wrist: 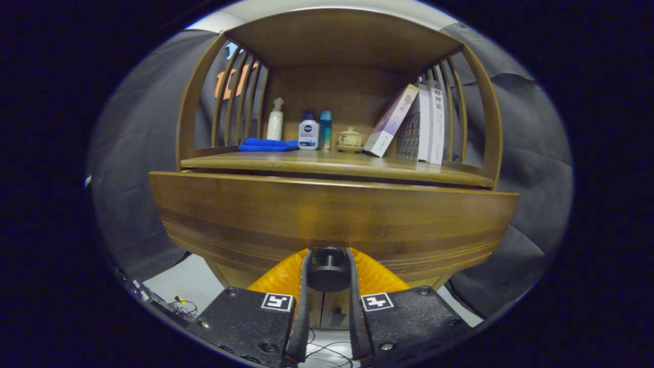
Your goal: Pull open the drawer, take out the items inside it, and place them on the countertop above the cabinet.
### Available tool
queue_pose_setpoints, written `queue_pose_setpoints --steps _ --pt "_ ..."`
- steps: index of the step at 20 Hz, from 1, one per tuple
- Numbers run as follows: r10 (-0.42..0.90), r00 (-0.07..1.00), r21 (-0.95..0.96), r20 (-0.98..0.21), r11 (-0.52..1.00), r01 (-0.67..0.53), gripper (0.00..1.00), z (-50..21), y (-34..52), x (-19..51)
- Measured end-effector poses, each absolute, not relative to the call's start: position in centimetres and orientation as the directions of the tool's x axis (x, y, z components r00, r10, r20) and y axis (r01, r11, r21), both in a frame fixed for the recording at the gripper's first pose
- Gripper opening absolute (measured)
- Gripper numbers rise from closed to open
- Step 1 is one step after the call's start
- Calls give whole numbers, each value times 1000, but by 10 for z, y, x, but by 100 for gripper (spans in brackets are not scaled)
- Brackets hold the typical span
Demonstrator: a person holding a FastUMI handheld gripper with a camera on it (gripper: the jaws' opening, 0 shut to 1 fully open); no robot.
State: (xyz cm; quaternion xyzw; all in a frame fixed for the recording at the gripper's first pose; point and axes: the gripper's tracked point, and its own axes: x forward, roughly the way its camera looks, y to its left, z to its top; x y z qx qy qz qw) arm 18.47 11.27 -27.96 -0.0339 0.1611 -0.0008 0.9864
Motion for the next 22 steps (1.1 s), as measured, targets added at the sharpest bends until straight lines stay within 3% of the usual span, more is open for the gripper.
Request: queue_pose_setpoints --steps 22 --pt "97 918 -96 -385 985 -144 35 -295 120 36"
